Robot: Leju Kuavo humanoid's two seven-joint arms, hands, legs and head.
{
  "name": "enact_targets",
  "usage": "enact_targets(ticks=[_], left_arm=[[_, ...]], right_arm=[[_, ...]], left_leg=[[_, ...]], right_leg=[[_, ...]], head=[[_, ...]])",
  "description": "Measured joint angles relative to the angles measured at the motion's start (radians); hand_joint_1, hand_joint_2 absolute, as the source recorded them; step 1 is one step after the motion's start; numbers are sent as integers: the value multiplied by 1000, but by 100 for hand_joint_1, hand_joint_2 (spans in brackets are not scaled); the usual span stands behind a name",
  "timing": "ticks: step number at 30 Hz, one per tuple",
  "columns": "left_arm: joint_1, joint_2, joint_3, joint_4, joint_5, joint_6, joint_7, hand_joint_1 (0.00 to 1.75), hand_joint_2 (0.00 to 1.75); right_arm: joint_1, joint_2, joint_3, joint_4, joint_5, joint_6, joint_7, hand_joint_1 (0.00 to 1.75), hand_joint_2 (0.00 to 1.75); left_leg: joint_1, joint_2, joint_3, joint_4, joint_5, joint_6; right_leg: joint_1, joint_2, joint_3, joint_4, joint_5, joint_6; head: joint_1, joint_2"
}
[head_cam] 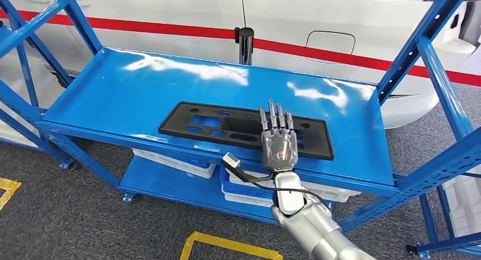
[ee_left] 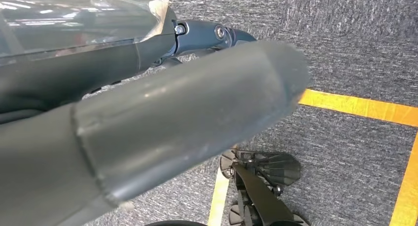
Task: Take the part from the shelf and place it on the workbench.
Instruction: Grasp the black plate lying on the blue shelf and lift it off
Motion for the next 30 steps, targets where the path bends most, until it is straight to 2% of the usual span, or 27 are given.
enact_targets(ticks=[2, 5, 8, 11, 14, 20, 24, 30], left_arm=[[-1, 0, 0, 0, 2, 5, -3, 0, 0], [-2, -1, 0, 0, 2, 10, -7, 0, 0], [-3, -2, 0, 0, 2, 12, -8, 0, 0], [-3, -2, 0, 0, 7, 23, -11, 0, 0], [-3, -3, 1, 0, 16, 41, -7, 0, 0], [-3, -6, 3, 0, 25, 65, 13, 0, 0], [-3, -8, 6, 0, 33, 73, 12, 0, 0], [-3, -9, 10, 0, 33, 74, 11, 0, 0]], right_arm=[[-9, 21, 15, 21, 0, -2, -11, 0, 175], [-21, 45, 36, 50, 0, -3, -14, 0, 175], [-28, 57, 46, 67, 0, -4, -18, 0, 175], [-36, 68, 48, 84, 0, -8, -44, 0, 175], [-45, 90, 47, 110, -1, -13, -98, 0, 175], [-49, 168, 31, 161, -5, -14, -257, 0, 175], [-59, 209, 41, 207, -1, -14, -241, 0, 175], [-64, 231, 49, 251, -1, -14, -235, 0, 175]], left_leg=[[4, 1, 4, -1, -2, 9], [6, 2, 10, -8, -1, 6], [7, 2, 12, -12, 0, 0], [10, 2, 13, -13, 0, -14], [12, 4, 14, -13, -1, -23], [10, 5, 16, -13, -1, -24], [8, 5, 16, -13, -1, -24], [6, 5, 15, -13, -1, -24]], right_leg=[[2, 2, 2, 0, -1, -1], [7, 4, 3, 0, -3, -7], [9, 4, 3, 0, -4, -13], [11, 4, 4, 1, -5, -14], [13, 5, 5, 1, -5, -14], [12, 5, 6, 1, -5, -14], [10, 5, 6, 1, -5, -14], [8, 5, 6, 1, -5, -14]], head=[[0, 0], [0, 0], [0, 0], [0, 0], [0, 0], [1, 0], [1, 0], [1, 0]])
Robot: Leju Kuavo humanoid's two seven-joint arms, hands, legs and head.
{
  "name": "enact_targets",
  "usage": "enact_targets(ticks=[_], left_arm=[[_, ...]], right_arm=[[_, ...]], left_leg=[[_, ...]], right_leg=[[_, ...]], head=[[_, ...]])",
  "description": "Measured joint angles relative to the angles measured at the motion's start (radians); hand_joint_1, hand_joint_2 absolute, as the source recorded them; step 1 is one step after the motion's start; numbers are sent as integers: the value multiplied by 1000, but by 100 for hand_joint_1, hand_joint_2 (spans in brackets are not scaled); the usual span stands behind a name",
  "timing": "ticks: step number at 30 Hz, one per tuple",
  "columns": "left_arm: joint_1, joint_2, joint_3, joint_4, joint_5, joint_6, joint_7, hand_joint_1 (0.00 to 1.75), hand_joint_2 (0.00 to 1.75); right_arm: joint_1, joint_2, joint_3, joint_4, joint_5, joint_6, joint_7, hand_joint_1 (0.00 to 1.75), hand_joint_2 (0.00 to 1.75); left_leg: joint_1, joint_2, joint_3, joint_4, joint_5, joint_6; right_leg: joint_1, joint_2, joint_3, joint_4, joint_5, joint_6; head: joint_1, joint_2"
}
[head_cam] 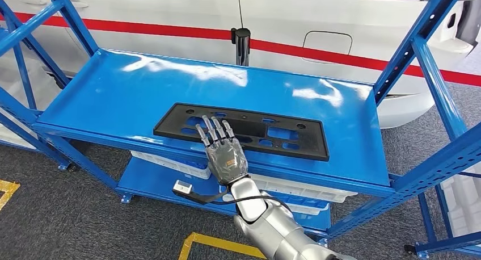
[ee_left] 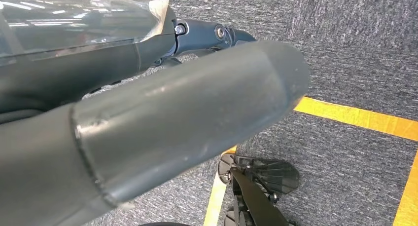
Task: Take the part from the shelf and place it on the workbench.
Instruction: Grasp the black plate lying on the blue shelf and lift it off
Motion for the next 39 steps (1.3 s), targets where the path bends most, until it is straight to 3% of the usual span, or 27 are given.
enact_targets(ticks=[10, 13, 14, 15, 18, 19, 22, 30, 39], left_arm=[[0, -1, 1, 0, 0, 2, 0, 0, 0], [0, -1, 1, 0, 1, 8, 0, 0, 0], [0, -1, 1, 0, 2, 11, 0, 0, 0], [0, -2, 1, 0, 2, 14, 0, 0, 0], [-1, -4, 2, 0, 6, 21, -2, 0, 0], [-1, -4, 4, 0, 10, 23, -5, 0, 0], [-1, -6, 12, 0, 18, 27, -9, 0, 0], [0, -8, 20, 0, 13, 28, -12, 0, 0], [-1, -8, 21, 0, 13, 32, -8, 0, 0]], right_arm=[[-5, 9, 0, 30, -1, 1, -4, 4, 175], [-18, 18, 0, 51, -5, 7, -20, 99, 175], [-24, 22, -1, 59, -6, 12, -23, 122, 175], [-32, 28, -1, 70, -4, 16, -22, 106, 175], [-56, 43, 1, 108, 0, 21, 6, 11, 175], [-63, 47, 4, 122, 0, 21, 25, 1, 175], [-73, 48, 18, 135, -8, 16, 61, 0, 175], [20, 11, -81, -173, -1, 14, -68, 0, 175], [52, -22, -85, -310, 0, 41, -26, 0, 175]], left_leg=[[0, 0, -1, 0, 0, 0], [0, 0, -1, 0, 0, 0], [0, 0, -1, 0, 0, 0], [0, 0, -1, 0, 0, 0], [0, 0, -1, 0, 0, 0], [0, 0, -1, 0, 0, 0], [0, 0, 0, 0, 0, 0], [-1, 0, 0, 0, 0, 0], [-1, 0, -1, 0, 0, 0]], right_leg=[[0, 0, -1, 0, 0, 0], [0, 0, -1, 0, 0, 0], [0, 0, -1, 0, 0, 0], [0, 0, -1, 0, 0, 0], [0, 0, -1, 0, 0, 0], [0, 0, -1, 0, 0, 0], [0, 0, -1, 0, 0, 0], [-1, 0, -1, 0, 0, 0], [-1, 0, -1, 0, 0, 0]], head=[[0, 0], [0, 0], [0, 0], [0, 0], [0, 0], [0, 0], [0, 0], [0, 0], [0, 0]])
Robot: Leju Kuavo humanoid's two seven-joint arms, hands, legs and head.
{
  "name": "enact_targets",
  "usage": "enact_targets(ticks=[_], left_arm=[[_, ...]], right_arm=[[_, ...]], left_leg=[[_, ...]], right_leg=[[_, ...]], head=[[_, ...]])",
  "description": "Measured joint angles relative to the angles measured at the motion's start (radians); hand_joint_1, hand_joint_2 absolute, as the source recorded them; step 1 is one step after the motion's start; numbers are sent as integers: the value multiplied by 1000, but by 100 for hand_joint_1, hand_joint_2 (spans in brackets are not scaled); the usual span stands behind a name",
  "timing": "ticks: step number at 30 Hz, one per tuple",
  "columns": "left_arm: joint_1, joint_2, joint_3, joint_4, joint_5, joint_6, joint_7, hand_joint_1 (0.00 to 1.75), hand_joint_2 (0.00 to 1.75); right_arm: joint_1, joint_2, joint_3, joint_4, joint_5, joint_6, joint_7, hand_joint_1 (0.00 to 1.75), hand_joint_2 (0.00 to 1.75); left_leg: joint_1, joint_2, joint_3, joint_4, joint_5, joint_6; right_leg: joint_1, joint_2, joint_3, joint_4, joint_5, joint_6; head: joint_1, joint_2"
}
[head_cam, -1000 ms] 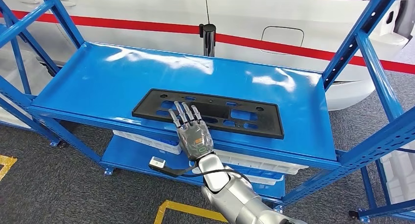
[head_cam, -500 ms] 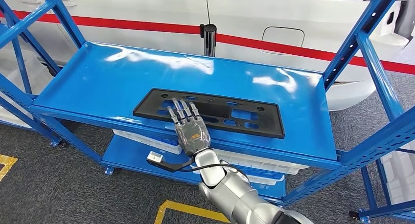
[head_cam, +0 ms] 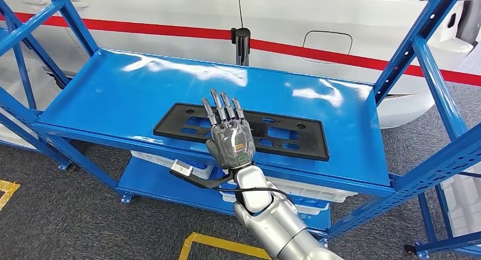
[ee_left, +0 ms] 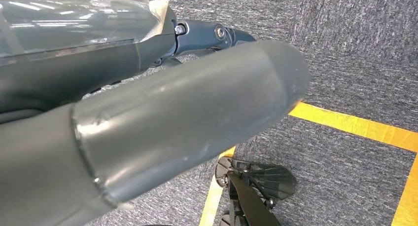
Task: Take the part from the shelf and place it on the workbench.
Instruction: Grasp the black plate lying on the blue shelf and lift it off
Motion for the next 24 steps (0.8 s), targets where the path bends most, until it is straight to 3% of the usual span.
enact_targets(ticks=[13, 24], left_arm=[[0, 0, 1, 0, 0, 2, 1, 0, 0], [0, 0, 3, 0, 3, 3, -4, 0, 0]], right_arm=[[-1, -7, 1, -2, 0, -1, 10, 0, 175], [-61, -12, 38, 95, 0, 26, 94, 0, 175]], left_leg=[[0, 0, 0, 0, 0, 0], [0, 0, 0, 0, 0, 0]], right_leg=[[0, 0, 0, 0, 0, 0], [0, 0, 0, 0, 0, 0]], head=[[0, 0], [0, 0]])
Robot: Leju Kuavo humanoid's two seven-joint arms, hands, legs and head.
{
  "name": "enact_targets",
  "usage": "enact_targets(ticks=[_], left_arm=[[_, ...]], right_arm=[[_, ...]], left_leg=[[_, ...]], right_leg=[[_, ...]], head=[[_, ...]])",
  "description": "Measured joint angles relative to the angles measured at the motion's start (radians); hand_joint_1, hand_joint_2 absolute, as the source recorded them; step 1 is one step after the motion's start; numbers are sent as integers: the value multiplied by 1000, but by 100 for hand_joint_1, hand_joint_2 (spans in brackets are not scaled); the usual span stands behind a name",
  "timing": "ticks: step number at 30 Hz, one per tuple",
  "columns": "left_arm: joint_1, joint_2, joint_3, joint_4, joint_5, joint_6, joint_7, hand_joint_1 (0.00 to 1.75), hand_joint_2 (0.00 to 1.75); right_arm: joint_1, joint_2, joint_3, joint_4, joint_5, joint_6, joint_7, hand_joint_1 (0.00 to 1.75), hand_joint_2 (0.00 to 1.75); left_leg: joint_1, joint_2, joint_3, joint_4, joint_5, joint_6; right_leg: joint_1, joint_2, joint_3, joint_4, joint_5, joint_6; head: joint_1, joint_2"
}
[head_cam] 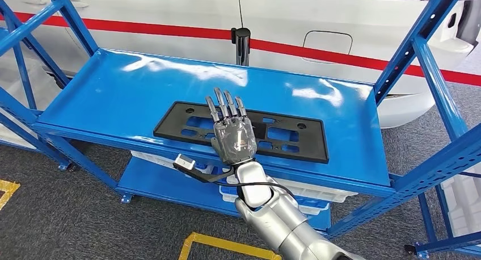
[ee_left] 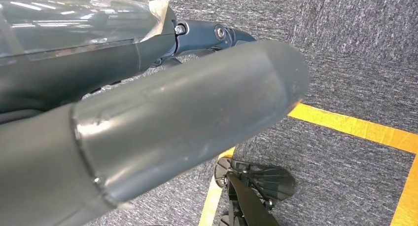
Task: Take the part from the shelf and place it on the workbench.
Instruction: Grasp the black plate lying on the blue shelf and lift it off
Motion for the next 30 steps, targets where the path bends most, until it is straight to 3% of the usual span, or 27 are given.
enact_targets(ticks=[6, 10, 19, 23, 30], left_arm=[[0, -1, 0, 0, -3, -3, -11, 0, 0], [0, -2, 0, 0, 3, -3, -14, 0, 0], [0, -2, 1, 0, 5, -3, -15, 0, 0], [0, -3, 9, 0, 8, 1, -15, 0, 0], [0, -4, 23, 0, 9, 14, -11, 0, 0]], right_arm=[[-8, 6, 2, 62, 0, 8, -16, 0, 175], [36, 5, -2, -10, -2, 50, -92, 0, 175], [57, 8, -2, -52, -17, 80, -131, 0, 175], [120, 14, 0, -175, -62, 131, -206, 0, 175], [145, 10, 5, -255, -48, 69, -229, 0, 175]], left_leg=[[0, 0, 0, 0, 0, 0], [0, 0, 0, 0, 0, 0], [0, 0, -1, 0, 0, 0], [0, 0, -1, 0, 0, 0], [0, 0, 0, 0, 0, 0]], right_leg=[[0, 0, 0, 0, 0, 0], [0, 0, -1, 0, 0, 0], [0, 0, -1, 0, 0, 0], [0, 0, -1, 0, 0, 0], [0, 0, -1, 0, 0, 0]], head=[[0, 0], [0, 0], [0, 0], [0, 0], [0, 0]])
